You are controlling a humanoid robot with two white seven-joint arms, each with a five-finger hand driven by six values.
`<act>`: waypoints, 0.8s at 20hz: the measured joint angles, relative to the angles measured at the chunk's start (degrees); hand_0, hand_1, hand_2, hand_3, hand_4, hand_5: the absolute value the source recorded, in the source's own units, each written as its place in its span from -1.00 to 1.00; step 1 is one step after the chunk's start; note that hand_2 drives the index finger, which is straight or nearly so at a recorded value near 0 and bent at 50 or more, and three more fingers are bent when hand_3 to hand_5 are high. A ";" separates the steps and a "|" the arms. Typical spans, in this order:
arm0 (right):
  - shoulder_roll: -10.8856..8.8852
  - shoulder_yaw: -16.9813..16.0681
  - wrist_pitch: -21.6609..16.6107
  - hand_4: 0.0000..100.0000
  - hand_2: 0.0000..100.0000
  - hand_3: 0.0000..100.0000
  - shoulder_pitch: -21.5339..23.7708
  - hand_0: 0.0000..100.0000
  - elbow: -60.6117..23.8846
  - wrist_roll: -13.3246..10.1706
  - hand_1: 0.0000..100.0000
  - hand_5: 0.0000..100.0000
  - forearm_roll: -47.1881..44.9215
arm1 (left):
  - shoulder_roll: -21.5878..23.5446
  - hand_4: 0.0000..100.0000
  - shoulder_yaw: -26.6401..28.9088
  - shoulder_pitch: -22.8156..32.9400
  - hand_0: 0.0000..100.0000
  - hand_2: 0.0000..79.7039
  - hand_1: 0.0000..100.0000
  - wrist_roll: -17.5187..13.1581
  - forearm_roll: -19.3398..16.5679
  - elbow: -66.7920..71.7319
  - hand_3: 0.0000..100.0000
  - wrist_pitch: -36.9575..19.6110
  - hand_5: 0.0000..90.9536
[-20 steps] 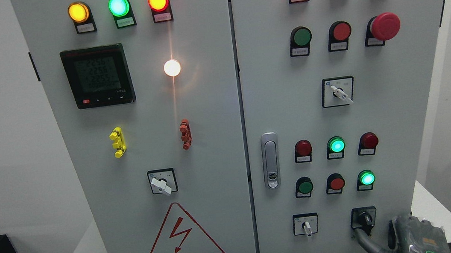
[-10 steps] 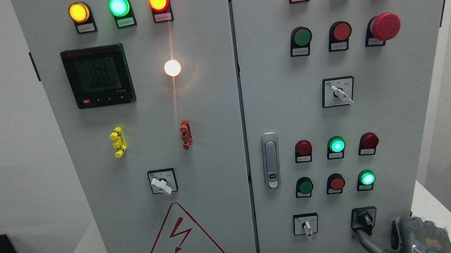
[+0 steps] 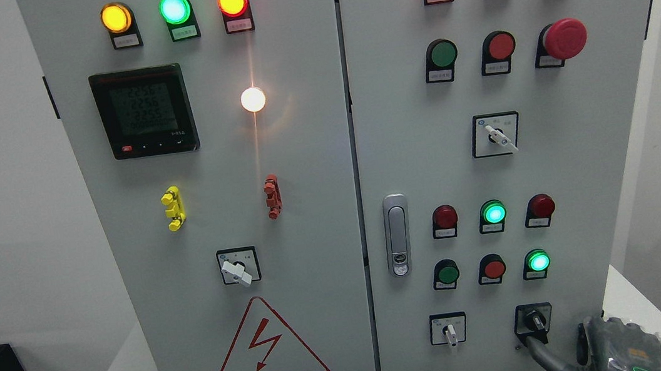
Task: Flip black knob to close circuit
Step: 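Grip the black knob with the right hand and twist it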
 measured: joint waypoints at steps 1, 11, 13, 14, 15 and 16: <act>-0.02 -0.11 -0.01 0.75 0.63 0.98 -0.03 -1.00 0.02 0.03 -0.92 0.81 -0.01 | 0.00 -1.00 0.00 0.00 -0.76 -1.00 0.11 0.00 0.00 0.00 -1.00 0.00 -1.00; -0.18 -1.20 -0.14 0.75 0.63 0.98 -0.27 -1.00 0.21 0.22 -0.92 0.81 -0.26 | 0.00 -1.00 -0.01 0.00 -0.76 -1.00 0.11 0.00 0.00 0.00 -1.00 0.00 -1.00; -0.19 -1.35 -0.15 0.75 0.63 0.98 -0.37 -1.00 0.24 0.27 -0.92 0.81 -0.30 | 0.00 -1.00 -0.01 0.00 -0.76 -1.00 0.11 0.00 0.00 0.00 -1.00 0.00 -1.00; -0.20 -1.43 -0.16 0.75 0.63 0.98 -0.46 -1.00 0.25 0.27 -0.92 0.81 -0.33 | 0.00 -1.00 -0.01 0.00 -0.76 -1.00 0.11 0.00 0.00 0.00 -1.00 0.00 -1.00; -0.20 -1.49 -0.16 0.75 0.63 0.98 -0.57 -1.00 0.27 0.29 -0.92 0.80 -0.37 | 0.00 -1.00 -0.01 0.00 -0.76 -1.00 0.11 0.00 0.00 0.00 -1.00 0.00 -1.00; -0.21 -1.54 -0.16 0.75 0.62 0.98 -0.66 -1.00 0.29 0.30 -0.92 0.80 -0.42 | 0.00 -1.00 -0.01 0.00 -0.76 -1.00 0.11 0.00 0.00 0.00 -1.00 0.00 -1.00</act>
